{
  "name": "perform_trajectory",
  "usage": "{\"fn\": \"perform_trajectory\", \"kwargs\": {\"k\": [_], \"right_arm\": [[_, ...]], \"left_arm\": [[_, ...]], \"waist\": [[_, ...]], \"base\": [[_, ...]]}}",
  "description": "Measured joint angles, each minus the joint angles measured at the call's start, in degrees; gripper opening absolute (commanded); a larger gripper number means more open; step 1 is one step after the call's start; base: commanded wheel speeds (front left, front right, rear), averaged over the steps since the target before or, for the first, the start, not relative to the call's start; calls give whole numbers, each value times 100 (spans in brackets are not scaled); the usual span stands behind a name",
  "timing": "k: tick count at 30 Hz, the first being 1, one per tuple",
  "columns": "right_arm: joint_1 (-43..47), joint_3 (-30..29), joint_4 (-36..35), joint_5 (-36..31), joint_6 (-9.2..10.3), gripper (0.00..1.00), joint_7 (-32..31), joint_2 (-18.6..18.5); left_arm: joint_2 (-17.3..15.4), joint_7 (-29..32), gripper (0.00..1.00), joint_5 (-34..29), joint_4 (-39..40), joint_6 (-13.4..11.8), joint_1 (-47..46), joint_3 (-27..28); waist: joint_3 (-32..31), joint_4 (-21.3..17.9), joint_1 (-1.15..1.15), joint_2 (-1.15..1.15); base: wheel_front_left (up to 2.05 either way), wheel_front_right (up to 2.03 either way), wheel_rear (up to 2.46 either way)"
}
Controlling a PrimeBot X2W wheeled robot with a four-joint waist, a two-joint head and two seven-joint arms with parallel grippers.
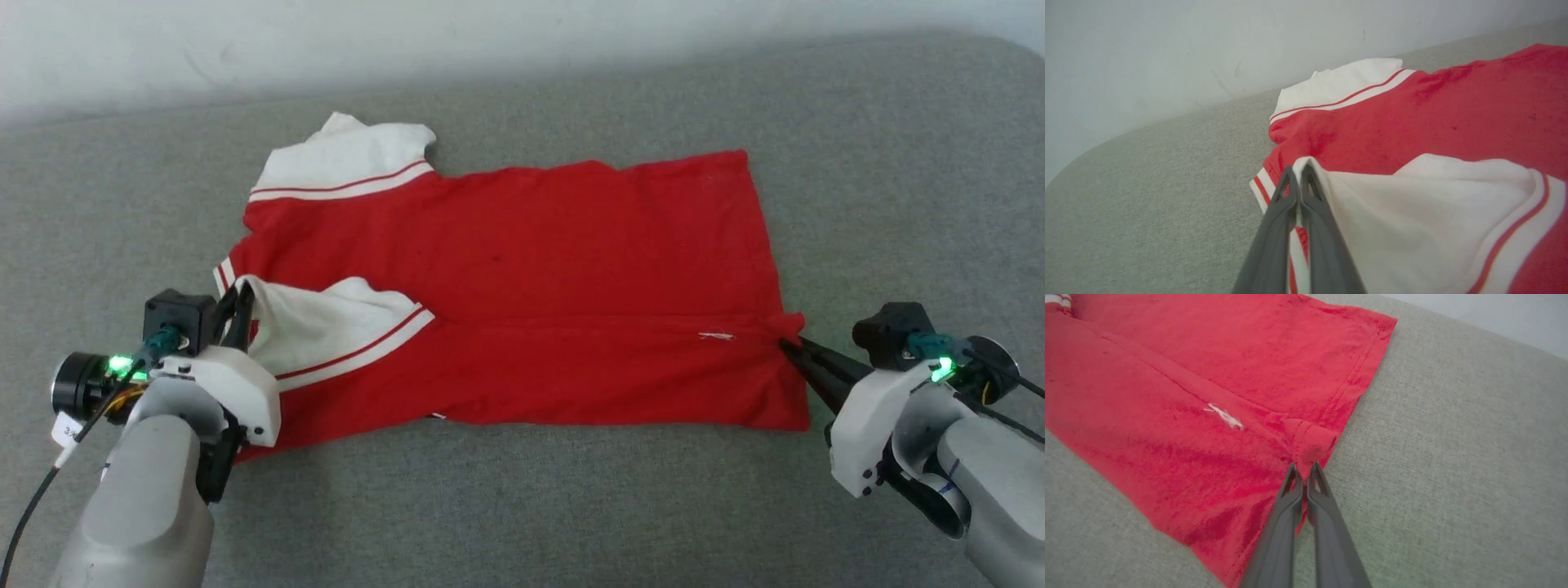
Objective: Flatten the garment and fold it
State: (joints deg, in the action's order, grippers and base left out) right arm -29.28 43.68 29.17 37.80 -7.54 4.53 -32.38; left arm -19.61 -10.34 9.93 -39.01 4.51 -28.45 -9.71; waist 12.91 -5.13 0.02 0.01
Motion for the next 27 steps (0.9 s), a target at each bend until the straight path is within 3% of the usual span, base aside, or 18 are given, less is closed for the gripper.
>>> {"fn": "perform_trajectory", "kwargs": {"k": [8,9,10,11,12,17,21,27], "right_arm": [[-227,294,213,130,0,0,-199,54],[-228,318,229,163,0,7,-208,55],[-228,328,242,178,0,34,-204,56],[-230,322,258,197,0,64,-197,62],[-230,321,269,214,0,100,-197,62],[-234,198,145,211,0,100,-24,-32],[-199,45,-118,207,0,100,3,-193],[74,-167,-475,200,0,100,-264,-380]], "left_arm": [[-1,32,0,96,-1171,201,-378,-221],[4,31,0,132,-1260,209,-407,-254],[18,29,0,164,-1344,211,-444,-290],[30,15,29,193,-1421,232,-470,-315],[38,-5,100,243,-1485,247,-480,-326],[-19,-89,100,318,-1633,254,-484,-506],[-269,-10,100,468,-1464,258,-643,-804],[-854,1137,100,1311,-717,259,-905,-1713]], "waist": [[174,-69,-2,0],[149,-70,-2,0],[118,-68,-2,0],[81,-66,-2,0],[41,-63,-2,0],[-212,-19,-2,0],[-437,36,-2,0],[-714,116,-2,0]], "base": [[0,0,0],[0,0,0],[0,0,0],[0,0,0],[0,0,0],[0,0,0],[0,0,0],[0,0,0]]}}
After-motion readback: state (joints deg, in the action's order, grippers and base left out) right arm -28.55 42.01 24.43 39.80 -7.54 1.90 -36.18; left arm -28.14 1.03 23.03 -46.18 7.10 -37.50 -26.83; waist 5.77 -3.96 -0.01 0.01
